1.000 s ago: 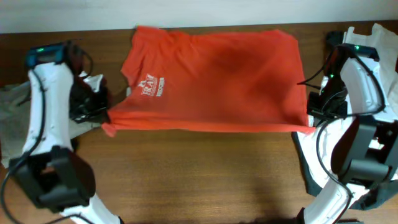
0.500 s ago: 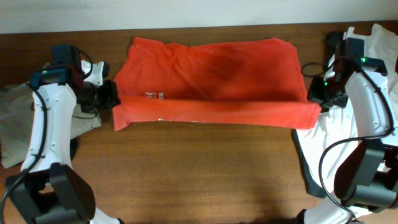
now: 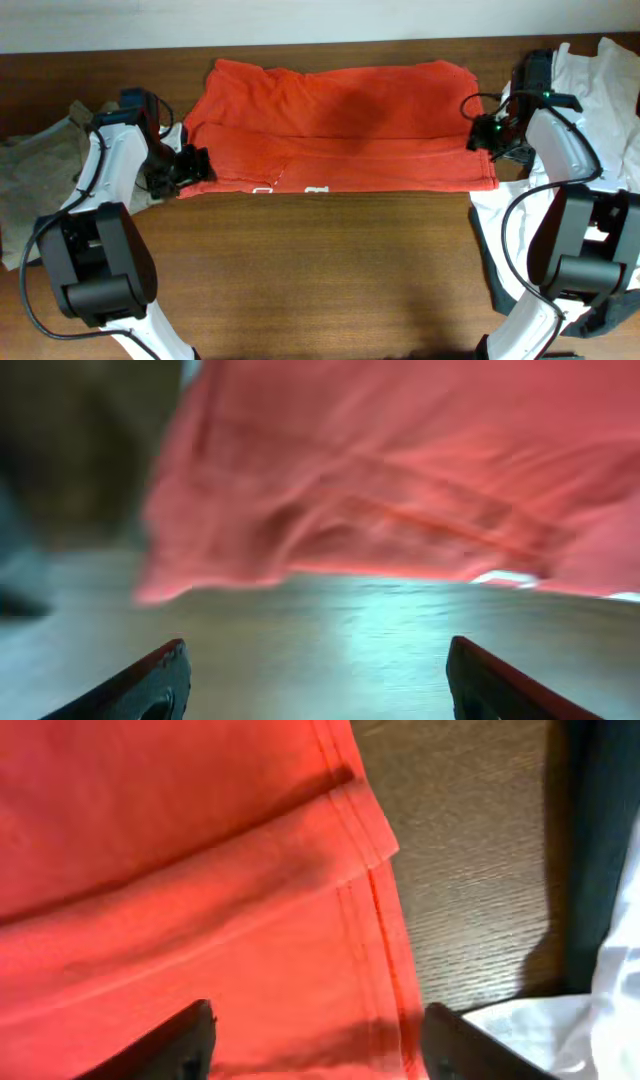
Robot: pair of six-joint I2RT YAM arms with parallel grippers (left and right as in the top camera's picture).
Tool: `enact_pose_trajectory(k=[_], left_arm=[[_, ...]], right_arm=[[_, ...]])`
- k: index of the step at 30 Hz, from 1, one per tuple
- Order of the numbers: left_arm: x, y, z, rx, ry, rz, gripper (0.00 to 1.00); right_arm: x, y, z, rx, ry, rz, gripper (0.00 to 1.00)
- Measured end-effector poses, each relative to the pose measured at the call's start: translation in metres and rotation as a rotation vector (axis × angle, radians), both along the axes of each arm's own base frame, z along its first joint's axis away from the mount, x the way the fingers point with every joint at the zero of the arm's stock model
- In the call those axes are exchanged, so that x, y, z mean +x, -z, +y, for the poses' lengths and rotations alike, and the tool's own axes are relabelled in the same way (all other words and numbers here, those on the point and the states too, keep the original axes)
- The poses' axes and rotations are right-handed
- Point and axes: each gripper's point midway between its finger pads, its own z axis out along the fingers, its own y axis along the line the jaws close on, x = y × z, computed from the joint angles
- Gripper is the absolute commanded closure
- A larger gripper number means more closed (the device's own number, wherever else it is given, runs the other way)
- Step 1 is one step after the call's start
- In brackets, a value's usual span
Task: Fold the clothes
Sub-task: 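Grasp the near hem with both grippers and fold it toward the collar, then grasp the far edge with both grippers and fold it toward the near edge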
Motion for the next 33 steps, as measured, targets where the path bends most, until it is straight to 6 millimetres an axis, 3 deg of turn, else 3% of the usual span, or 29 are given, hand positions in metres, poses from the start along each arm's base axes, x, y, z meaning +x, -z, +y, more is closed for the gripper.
enact_pose_trajectory(k=[1,3,4,5,6,7,9,11,13,16,19,20,21,22,23,24,25,27,28,30,33], left_arm=[[-0.001,0.003,0.005,0.031,-0.001,0.005,0.18],[0.000,0.023,0.012,0.073,-0.004,-0.020,0.19],[-0.001,0.033,0.013,0.082,-0.004,-0.030,0.25],[-0.005,0.045,0.014,0.091,-0.005,-0.032,0.38],[-0.006,0.053,0.015,0.100,-0.008,-0.039,0.71],[0.000,0.054,0.017,0.111,-0.008,-0.072,0.91],[-0.001,0.055,0.018,0.114,-0.013,-0.067,0.99],[-0.013,0.057,0.018,0.115,-0.008,-0.021,1.00],[-0.036,0.058,0.023,0.119,-0.020,0.072,1.00],[-0.087,0.054,0.037,0.108,-0.073,0.273,1.00],[-0.108,0.050,0.038,0.093,-0.090,0.357,1.00],[-0.110,0.049,0.037,0.093,-0.090,0.365,0.94],[-0.110,0.049,0.038,0.096,-0.089,0.364,0.81],[-0.107,0.044,0.039,0.105,-0.093,0.350,0.53],[-0.100,0.032,0.041,0.113,-0.080,0.311,0.32],[-0.090,0.020,0.042,0.116,-0.085,0.262,0.29],[-0.069,-0.005,0.041,0.118,-0.082,0.153,0.24],[-0.038,-0.044,0.036,0.112,-0.046,-0.011,0.21],[-0.016,-0.059,0.030,0.114,-0.017,-0.106,0.17],[0.028,-0.074,0.018,0.126,0.042,-0.289,0.16],[0.093,-0.105,-0.011,0.148,0.134,-0.576,0.17]], right_arm=[[-0.002,0.006,-0.001,-0.008,-0.008,0.010,0.61],[-0.006,0.024,-0.003,-0.025,-0.008,0.007,0.62],[-0.011,0.038,-0.003,-0.030,-0.007,0.012,0.63],[-0.020,0.052,-0.002,-0.030,-0.007,0.036,0.71],[-0.022,0.060,-0.003,-0.039,-0.010,0.028,0.87],[-0.021,0.060,-0.004,-0.050,-0.005,0.010,0.93],[-0.027,0.061,-0.011,-0.086,0.007,0.028,0.96],[-0.034,0.061,-0.014,-0.101,0.013,0.058,0.96],[-0.055,0.062,-0.015,-0.097,0.023,0.142,0.96],[-0.099,0.063,-0.018,-0.054,0.105,0.307,0.96],[-0.119,0.063,-0.018,-0.036,0.143,0.379,0.96],[-0.125,0.062,-0.017,-0.031,0.147,0.399,0.80],[-0.127,0.061,-0.015,-0.019,0.148,0.407,0.58],[-0.127,0.057,-0.013,-0.001,0.138,0.404,0.39],[-0.125,0.048,-0.011,0.020,0.123,0.395,0.28],[-0.115,0.036,-0.010,0.036,0.107,0.354,0.28],[-0.091,0.006,-0.009,0.049,0.078,0.255,0.28],[-0.068,-0.038,-0.008,0.063,0.045,0.149,0.29],[-0.061,-0.051,-0.008,0.063,0.033,0.119,0.29],[-0.054,-0.063,-0.006,0.072,0.006,0.089,0.29],[-0.059,-0.065,0.000,0.094,-0.039,0.105,0.29]])
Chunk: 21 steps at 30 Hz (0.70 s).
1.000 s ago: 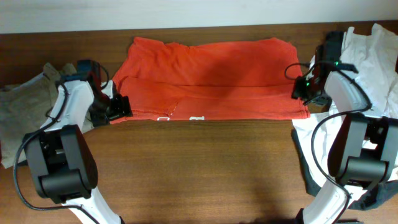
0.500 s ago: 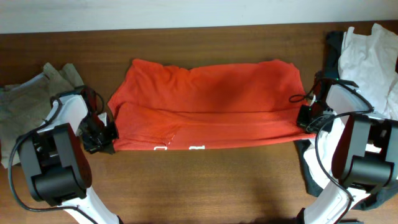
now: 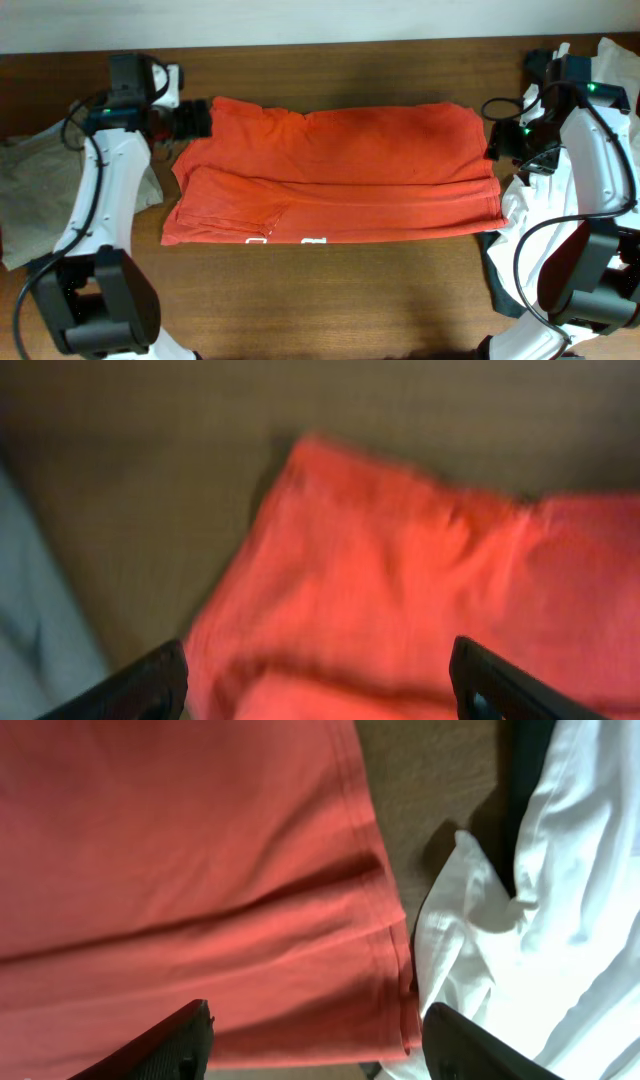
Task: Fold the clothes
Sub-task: 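Grasp the far edge with both grippers and fold it toward the near edge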
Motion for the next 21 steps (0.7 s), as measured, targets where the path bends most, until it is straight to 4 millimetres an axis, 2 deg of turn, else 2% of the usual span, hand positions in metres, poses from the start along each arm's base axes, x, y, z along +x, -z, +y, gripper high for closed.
enact_pose_trajectory(k=[1,3,7,8,9,11,12,14,15,16,17,18,21], left_arm=[[0.016,-0.001,-0.008,0.004,0.026,-0.056,0.16],[0.040,0.013,-0.014,-0.022,0.056,-0.083,0.17],[0.095,0.057,-0.023,-0.077,0.105,-0.062,0.17],[0.116,0.062,-0.026,-0.081,0.115,-0.090,0.17],[0.121,0.065,-0.026,-0.083,0.117,-0.094,0.17],[0.143,0.090,-0.036,-0.093,0.139,-0.091,0.18],[0.147,0.103,-0.043,-0.097,0.150,-0.080,0.24],[0.140,0.135,-0.059,-0.105,0.178,-0.015,0.51],[0.136,0.143,-0.064,-0.098,0.190,0.007,0.63],[0.130,0.145,-0.070,-0.100,0.198,0.035,0.82],[0.126,0.148,-0.073,-0.086,0.200,0.057,0.94],[0.122,0.150,-0.072,-0.075,0.193,0.078,0.99],[0.115,0.153,-0.065,-0.049,0.176,0.120,0.99]], right_arm=[[-0.001,0.000,0.002,0.004,-0.009,0.005,0.29],[-0.002,0.000,0.004,0.006,-0.016,0.009,0.29],[-0.006,0.000,0.006,0.016,-0.021,0.023,0.29],[-0.007,0.000,0.006,0.017,-0.021,0.027,0.29],[-0.007,0.000,0.006,0.017,-0.021,0.028,0.29],[-0.007,0.000,0.006,0.018,-0.021,0.029,0.29],[-0.007,0.001,0.006,0.018,-0.021,0.029,0.29],[-0.006,0.000,0.006,0.016,-0.021,0.025,0.30],[-0.005,0.000,0.006,0.016,-0.020,0.022,0.30],[-0.005,0.000,0.006,0.016,-0.021,0.022,0.30],[-0.005,0.000,0.006,0.015,-0.021,0.021,0.31],[-0.005,0.000,0.006,0.016,-0.021,0.021,0.31],[-0.005,0.000,0.006,0.015,-0.021,0.021,0.37]])
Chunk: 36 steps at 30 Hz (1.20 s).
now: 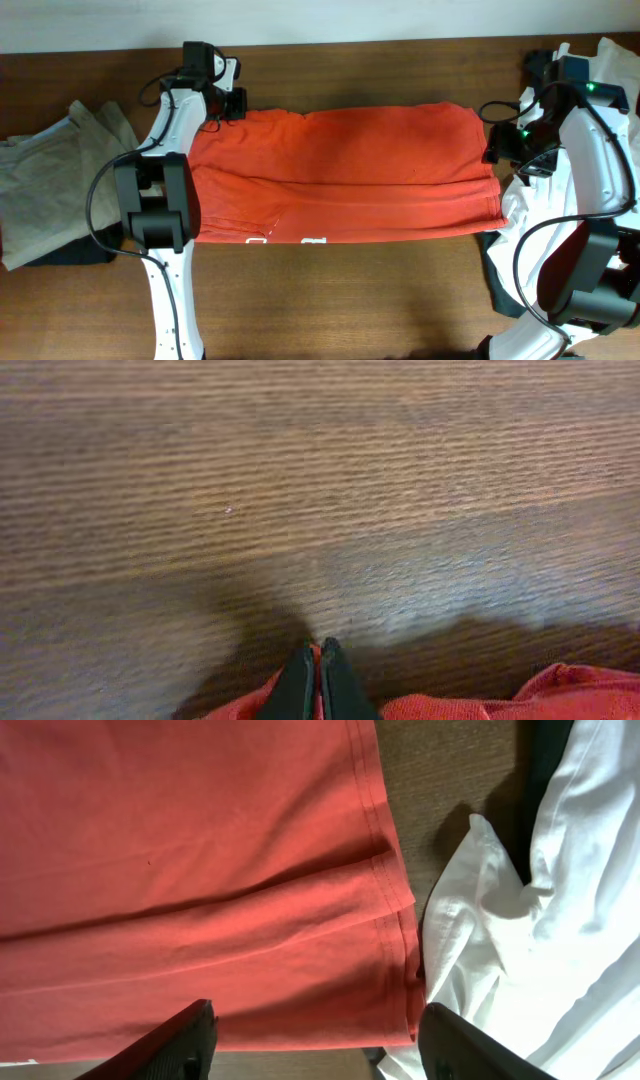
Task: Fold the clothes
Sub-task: 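Grasp the far edge with both grippers and fold it toward the near edge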
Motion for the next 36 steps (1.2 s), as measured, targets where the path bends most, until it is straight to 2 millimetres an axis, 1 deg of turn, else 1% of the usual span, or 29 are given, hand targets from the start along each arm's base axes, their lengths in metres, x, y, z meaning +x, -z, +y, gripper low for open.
enact_pose_trajectory(k=[1,4,5,6,7,8,9,10,12,15,16,17,19,20,21,23,24,26,27,28,29,30,31,32,33,34,35,36], left_arm=[[-0.002,-0.001,0.002,0.003,-0.003,0.011,0.99],[-0.012,-0.007,0.011,0.023,-0.022,0.069,1.00],[-0.012,-0.013,0.011,0.025,-0.023,0.071,1.00],[-0.016,-0.022,0.012,0.027,-0.024,0.077,0.99],[-0.019,-0.032,0.012,0.026,-0.024,0.080,0.99],[-0.021,-0.042,0.011,0.022,-0.024,0.075,1.00],[-0.024,-0.049,0.009,0.012,-0.020,0.077,1.00],[-0.026,-0.054,0.008,0.004,-0.017,0.081,1.00],[-0.030,-0.055,0.007,0.001,-0.015,0.094,0.99],[-0.039,-0.052,0.007,-0.001,-0.014,0.134,0.99],[-0.042,-0.051,0.007,-0.001,-0.014,0.147,0.99],[-0.044,-0.050,0.007,-0.001,-0.014,0.158,0.99],[-0.046,-0.050,0.007,0.000,-0.014,0.164,1.00],[-0.046,-0.050,0.007,0.000,-0.014,0.163,1.00],[-0.046,-0.050,0.007,0.000,-0.014,0.164,0.99],[-0.046,-0.050,0.007,0.000,-0.014,0.164,0.99],[-0.046,-0.050,0.007,0.000,-0.014,0.164,1.00],[-0.043,-0.052,0.008,-0.012,-0.015,0.152,0.99],[-0.044,-0.056,0.010,-0.018,-0.020,0.150,1.00],[-0.047,-0.062,0.012,-0.022,-0.025,0.155,1.00],[-0.059,-0.072,0.013,-0.031,-0.027,0.189,0.99],[-0.075,-0.079,0.014,-0.038,-0.029,0.237,1.00],[-0.084,-0.081,0.013,-0.041,-0.029,0.273,1.00],[-0.123,-0.085,0.012,-0.043,-0.033,0.421,0.99],[-0.144,-0.086,0.012,-0.044,-0.035,0.509,0.99],[-0.155,-0.087,0.012,-0.043,-0.035,0.556,0.99],[-0.176,-0.089,0.012,-0.042,-0.038,0.644,0.99],[-0.193,-0.092,0.013,-0.033,-0.040,0.714,0.99]], right_arm=[[0.000,0.000,0.000,0.000,0.000,-0.002,0.39],[0.009,-0.001,-0.002,-0.012,-0.015,-0.040,0.37],[0.013,-0.001,-0.003,-0.017,-0.027,-0.053,0.36],[0.022,0.002,-0.003,-0.027,-0.044,-0.080,0.36],[0.035,0.005,-0.003,-0.037,-0.060,-0.115,0.36],[0.054,0.010,-0.003,-0.052,-0.077,-0.170,0.36],[0.082,0.014,-0.001,-0.074,-0.107,-0.252,0.33],[0.101,0.021,0.004,-0.085,-0.129,-0.299,0.32],[0.155,0.032,0.020,-0.121,-0.190,-0.461,0.29],[0.195,0.053,0.037,-0.141,-0.235,-0.579,0.30],[0.205,0.064,0.038,-0.149,-0.237,-0.601,0.33],[0.208,0.081,0.036,-0.155,-0.236,-0.589,0.43],[0.205,0.101,0.034,-0.154,-0.232,-0.553,0.94],[0.203,0.110,0.033,-0.154,-0.224,-0.535,0.96],[0.201,0.119,0.033,-0.150,-0.216,-0.515,0.96],[0.200,0.118,0.029,-0.155,-0.174,-0.499,0.96],[0.195,0.117,0.026,-0.154,-0.157,-0.458,0.96],[0.191,0.103,0.019,-0.150,-0.128,-0.408,0.95],[0.189,0.089,0.016,-0.146,-0.122,-0.381,0.93],[0.181,0.072,0.013,-0.138,-0.116,-0.333,0.92],[0.169,0.052,0.012,-0.131,-0.111,-0.283,0.90],[0.146,0.031,0.011,-0.129,-0.108,-0.201,0.87],[0.119,0.022,0.009,-0.134,-0.105,-0.100,0.86],[0.100,0.017,0.007,-0.149,-0.104,-0.031,0.85],[0.082,0.018,0.001,-0.172,-0.099,0.041,0.84],[0.066,0.019,-0.002,-0.181,-0.100,0.110,0.82],[0.043,0.021,-0.004,-0.182,-0.106,0.202,0.82],[0.033,0.023,-0.004,-0.182,-0.109,0.244,0.74]])
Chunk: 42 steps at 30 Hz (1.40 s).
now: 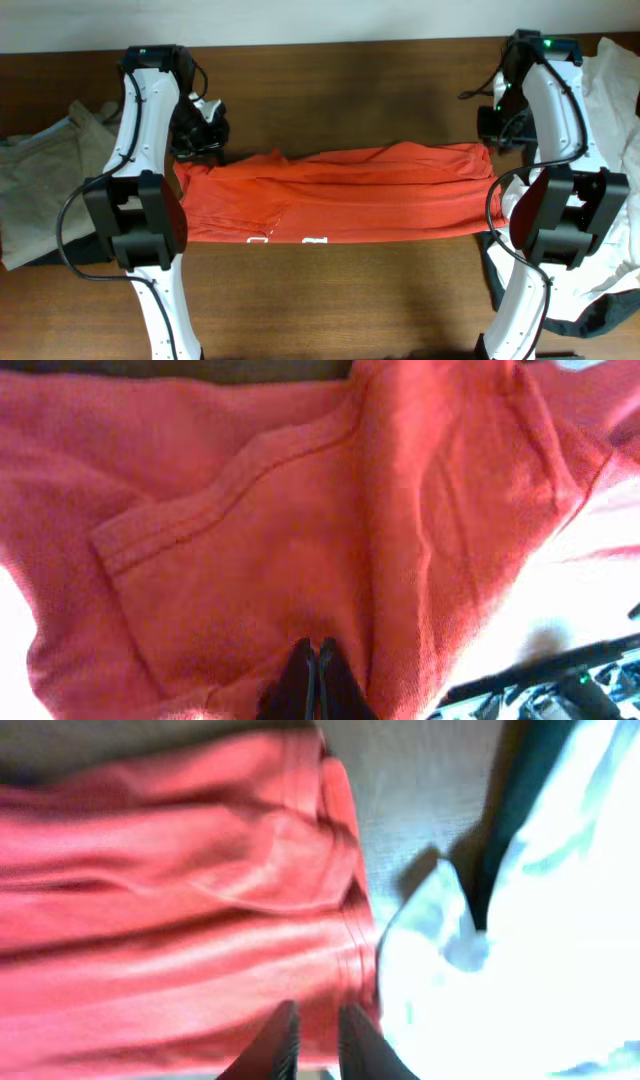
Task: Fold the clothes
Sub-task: 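Grasp the far edge with both grippers and fold it toward the near edge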
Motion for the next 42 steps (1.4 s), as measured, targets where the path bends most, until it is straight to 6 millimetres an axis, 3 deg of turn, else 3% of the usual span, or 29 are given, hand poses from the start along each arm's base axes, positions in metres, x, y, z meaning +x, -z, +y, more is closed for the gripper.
enact_pose_trajectory(k=[1,5,7,11,12,14,17,18,19,21,25,26,28,29,30,31,33,34,35,36,37,39,42], left_arm=[[-0.003,0.000,0.002,0.014,0.003,0.013,0.99],[-0.007,0.010,0.008,0.045,0.011,0.031,1.00],[0.003,0.015,0.008,0.049,0.011,-0.012,1.00],[0.011,0.017,0.009,0.054,0.011,-0.046,1.00],[0.013,0.018,0.009,0.054,0.011,-0.051,0.99],[0.014,0.018,0.010,0.057,0.012,-0.059,0.99],[0.015,0.018,0.010,0.057,0.012,-0.062,0.99],[0.015,0.018,0.010,0.057,0.012,-0.062,1.00],[0.015,0.018,0.010,0.057,0.012,-0.062,0.99],[0.015,0.018,0.010,0.057,0.012,-0.062,0.99],[0.011,0.017,0.011,0.056,0.010,-0.045,0.99],[0.011,0.014,0.016,0.057,-0.005,-0.050,0.99],[0.010,0.006,0.027,0.057,-0.030,-0.060,0.99],[0.003,-0.007,0.034,0.058,-0.051,-0.058,0.99],[-0.006,-0.020,0.038,0.058,-0.061,-0.049,0.99],[-0.013,-0.027,0.038,0.057,-0.062,-0.038,0.99],[-0.016,-0.027,0.033,0.056,-0.050,-0.030,1.00],[-0.023,-0.021,0.030,0.055,-0.041,0.003,0.99],[-0.032,-0.012,0.027,0.054,-0.033,0.044,0.99],[-0.043,-0.003,0.026,0.053,-0.029,0.094,0.99],[-0.049,0.002,0.026,0.055,-0.028,0.123,0.95],[-0.077,0.018,0.027,0.065,-0.018,0.234,0.57],[-0.081,0.020,0.029,0.072,-0.014,0.251,0.53]], right_arm=[[-0.007,0.000,0.000,-0.002,0.000,0.028,0.60],[-0.006,0.000,0.003,0.014,-0.002,0.025,0.45],[0.007,0.008,0.003,0.019,-0.003,-0.030,0.43],[0.017,0.054,0.014,0.083,0.015,-0.077,0.44],[0.023,0.064,0.017,0.102,0.042,-0.106,0.45],[0.029,0.077,0.029,0.167,0.099,-0.140,0.57],[0.032,0.077,0.035,0.206,0.146,-0.153,0.63],[0.031,0.078,0.036,0.210,0.154,-0.150,0.69],[0.031,0.079,0.036,0.211,0.161,-0.148,0.91],[0.030,0.080,0.037,0.213,0.183,-0.144,0.96],[0.026,0.076,0.032,0.204,0.200,-0.122,0.96],[0.034,0.057,0.023,0.198,0.209,-0.149,0.96],[0.032,0.033,0.019,0.199,0.207,-0.132,0.96],[0.029,0.007,0.019,0.199,0.181,-0.134,0.96],[0.021,0.001,0.019,0.196,0.169,-0.102,0.96],[-0.002,0.000,0.018,0.172,0.164,-0.009,0.96],[-0.025,0.003,0.009,0.107,0.142,0.088,0.95],[-0.034,0.006,0.006,0.085,0.135,0.125,0.93],[-0.046,0.012,0.003,0.063,0.127,0.176,0.61],[-0.050,0.015,0.002,0.054,0.119,0.193,0.56],[-0.052,0.016,0.001,0.048,0.114,0.205,0.55],[-0.060,0.021,-0.002,0.028,0.101,0.238,0.56],[-0.062,0.022,-0.004,0.019,0.098,0.247,0.55]])
